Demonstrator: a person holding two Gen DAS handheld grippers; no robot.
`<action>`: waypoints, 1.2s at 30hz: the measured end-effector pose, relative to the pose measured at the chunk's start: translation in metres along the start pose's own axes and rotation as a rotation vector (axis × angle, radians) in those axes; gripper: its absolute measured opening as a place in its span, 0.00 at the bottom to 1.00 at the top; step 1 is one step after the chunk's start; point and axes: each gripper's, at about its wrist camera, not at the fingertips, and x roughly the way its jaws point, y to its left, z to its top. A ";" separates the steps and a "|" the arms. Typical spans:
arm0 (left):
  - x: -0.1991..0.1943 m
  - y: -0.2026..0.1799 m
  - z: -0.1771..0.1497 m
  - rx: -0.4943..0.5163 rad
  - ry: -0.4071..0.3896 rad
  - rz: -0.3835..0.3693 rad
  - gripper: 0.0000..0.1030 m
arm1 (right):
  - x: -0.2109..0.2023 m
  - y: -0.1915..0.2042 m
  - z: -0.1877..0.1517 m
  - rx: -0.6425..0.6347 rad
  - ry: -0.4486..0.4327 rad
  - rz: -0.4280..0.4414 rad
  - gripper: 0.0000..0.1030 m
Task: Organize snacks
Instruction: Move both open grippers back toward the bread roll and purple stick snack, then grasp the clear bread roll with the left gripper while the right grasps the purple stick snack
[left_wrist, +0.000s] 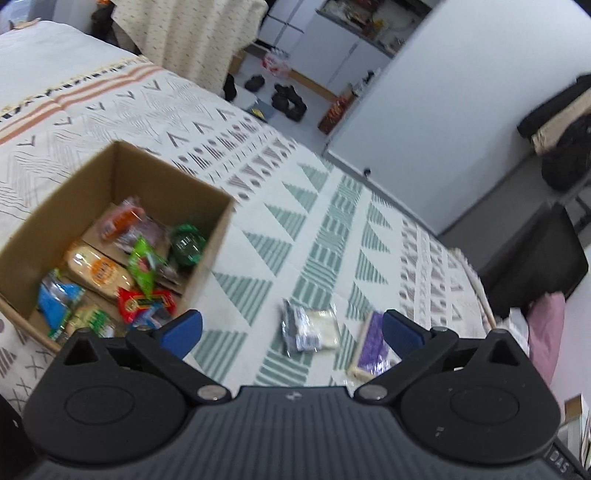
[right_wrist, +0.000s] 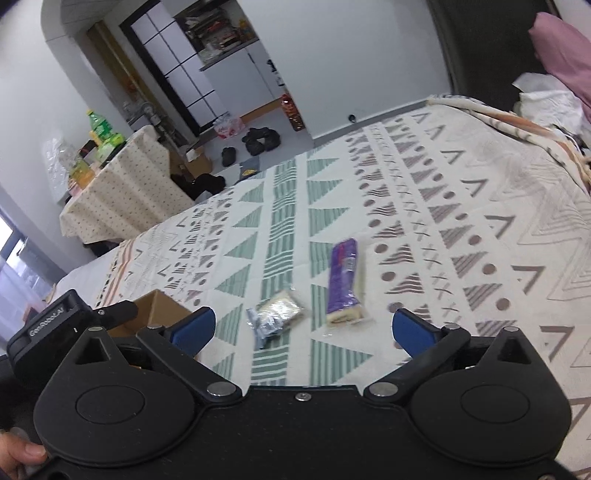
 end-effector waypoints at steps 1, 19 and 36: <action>0.003 -0.003 -0.002 0.017 0.008 0.002 1.00 | 0.002 -0.004 -0.002 0.013 -0.001 -0.008 1.00; 0.075 -0.039 -0.017 0.131 0.114 0.042 1.00 | 0.045 -0.038 0.001 0.138 0.024 0.047 0.98; 0.150 -0.052 -0.017 0.163 0.172 0.091 0.97 | 0.087 -0.061 0.003 0.237 0.067 -0.033 0.93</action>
